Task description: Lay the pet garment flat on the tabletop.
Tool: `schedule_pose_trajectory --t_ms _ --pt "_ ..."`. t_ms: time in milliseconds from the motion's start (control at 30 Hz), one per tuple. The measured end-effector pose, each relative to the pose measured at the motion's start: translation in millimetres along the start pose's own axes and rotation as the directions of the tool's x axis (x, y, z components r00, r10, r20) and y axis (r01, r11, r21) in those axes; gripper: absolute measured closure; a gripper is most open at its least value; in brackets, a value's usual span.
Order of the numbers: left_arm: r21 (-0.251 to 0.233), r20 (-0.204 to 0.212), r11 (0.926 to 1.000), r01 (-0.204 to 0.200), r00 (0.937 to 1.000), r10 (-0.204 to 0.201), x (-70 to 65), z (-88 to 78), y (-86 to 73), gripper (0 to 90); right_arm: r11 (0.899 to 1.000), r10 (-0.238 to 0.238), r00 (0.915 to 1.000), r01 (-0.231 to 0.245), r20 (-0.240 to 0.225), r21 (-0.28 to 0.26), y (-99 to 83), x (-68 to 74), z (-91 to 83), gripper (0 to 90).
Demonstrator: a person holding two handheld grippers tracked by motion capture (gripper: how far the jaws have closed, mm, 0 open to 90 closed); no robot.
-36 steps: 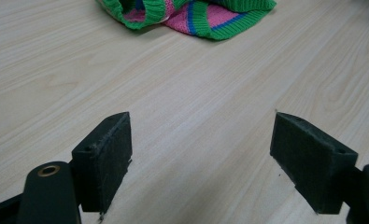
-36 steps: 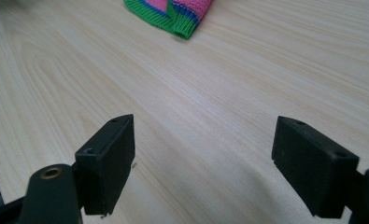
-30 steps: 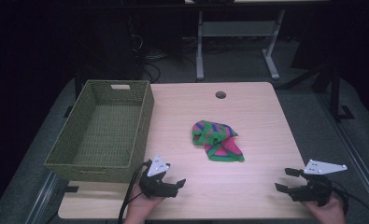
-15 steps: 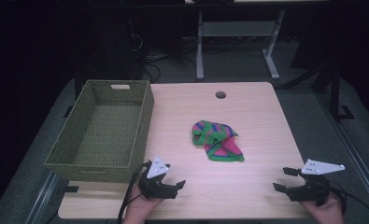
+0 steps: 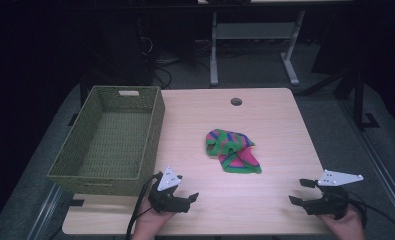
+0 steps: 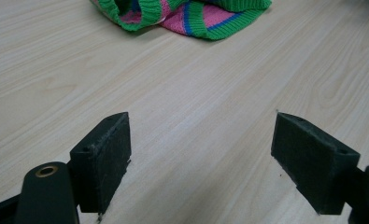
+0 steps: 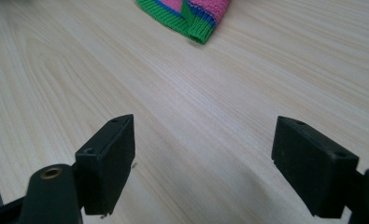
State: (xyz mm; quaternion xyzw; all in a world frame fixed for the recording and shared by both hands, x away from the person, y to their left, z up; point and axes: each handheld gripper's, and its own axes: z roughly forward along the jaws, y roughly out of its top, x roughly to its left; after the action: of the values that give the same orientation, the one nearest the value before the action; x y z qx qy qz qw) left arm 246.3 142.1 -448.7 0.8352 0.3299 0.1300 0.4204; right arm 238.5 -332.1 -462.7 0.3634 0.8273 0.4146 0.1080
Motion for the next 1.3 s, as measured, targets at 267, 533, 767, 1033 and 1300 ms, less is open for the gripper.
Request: schedule_pose_trajectory --t_ms 267,533,767,1033,1300 --pt "0.003 -0.002 1.0000 0.000 1.0000 0.000 -1.2 0.7 -0.2 19.6 1.000 -0.006 1.0000 0.006 -0.008 -0.015 3.6 0.5 -0.8 21.1" --pt "0.002 -0.006 1.0000 0.002 1.0000 -0.002 -0.3 1.1 -0.3 19.7 1.000 -0.028 0.9989 0.028 -0.038 -0.004 20.4 -1.4 10.5 20.0" --pt "-0.016 -0.009 0.9996 0.024 0.9997 -0.024 1.9 -1.0 -1.0 19.7 0.998 -0.065 0.9959 0.066 -0.062 0.015 42.2 0.6 21.4 19.9" --pt "-0.008 -0.011 0.9999 0.009 0.9999 -0.009 0.5 0.0 -0.9 19.6 0.992 -0.108 0.9897 0.114 -0.094 0.056 66.2 5.8 40.2 19.7" --pt "-0.004 -0.003 1.0000 0.003 1.0000 -0.003 -2.5 3.6 -0.3 19.6 0.987 -0.132 0.9817 0.144 -0.137 0.077 93.7 5.5 51.6 19.8"
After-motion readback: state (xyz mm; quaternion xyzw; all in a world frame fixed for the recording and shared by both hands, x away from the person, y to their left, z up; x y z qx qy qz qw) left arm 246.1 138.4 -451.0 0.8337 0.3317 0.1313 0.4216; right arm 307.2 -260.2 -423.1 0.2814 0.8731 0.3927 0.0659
